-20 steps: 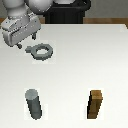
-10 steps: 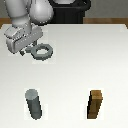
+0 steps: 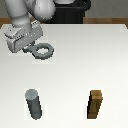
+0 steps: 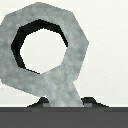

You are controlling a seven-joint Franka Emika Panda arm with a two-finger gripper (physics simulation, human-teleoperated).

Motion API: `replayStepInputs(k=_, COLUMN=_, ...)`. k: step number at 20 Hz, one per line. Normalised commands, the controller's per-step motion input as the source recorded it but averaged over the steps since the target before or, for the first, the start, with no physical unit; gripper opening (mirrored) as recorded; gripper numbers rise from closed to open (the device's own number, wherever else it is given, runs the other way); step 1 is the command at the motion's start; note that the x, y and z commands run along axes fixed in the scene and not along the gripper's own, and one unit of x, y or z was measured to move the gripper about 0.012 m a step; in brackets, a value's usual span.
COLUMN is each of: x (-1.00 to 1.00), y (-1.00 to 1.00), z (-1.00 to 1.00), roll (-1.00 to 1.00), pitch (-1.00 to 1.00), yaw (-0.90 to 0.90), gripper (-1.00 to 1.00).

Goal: Put the loop with the handle onto the peg.

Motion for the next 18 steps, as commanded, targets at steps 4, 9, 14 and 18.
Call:
replayStepInputs(k=4, x=0.00, y=0.00, z=0.25, roll=0.00, pitch=0.00, yaw=0.00, gripper=-1.00)
replayStepInputs(k=9, x=0.00, y=0.00, z=0.80, roll=0.00, pitch=0.00, yaw=0.00, gripper=-1.00)
replayStepInputs(k=14, x=0.00, y=0.00, z=1.00, roll=0.00, pitch=0.00, yaw=0.00, gripper=-1.00)
replayStepInputs(k=18, x=0.50, y=0.00, z=0.25, roll=0.00, pitch=0.00, yaw=0.00, gripper=-1.00)
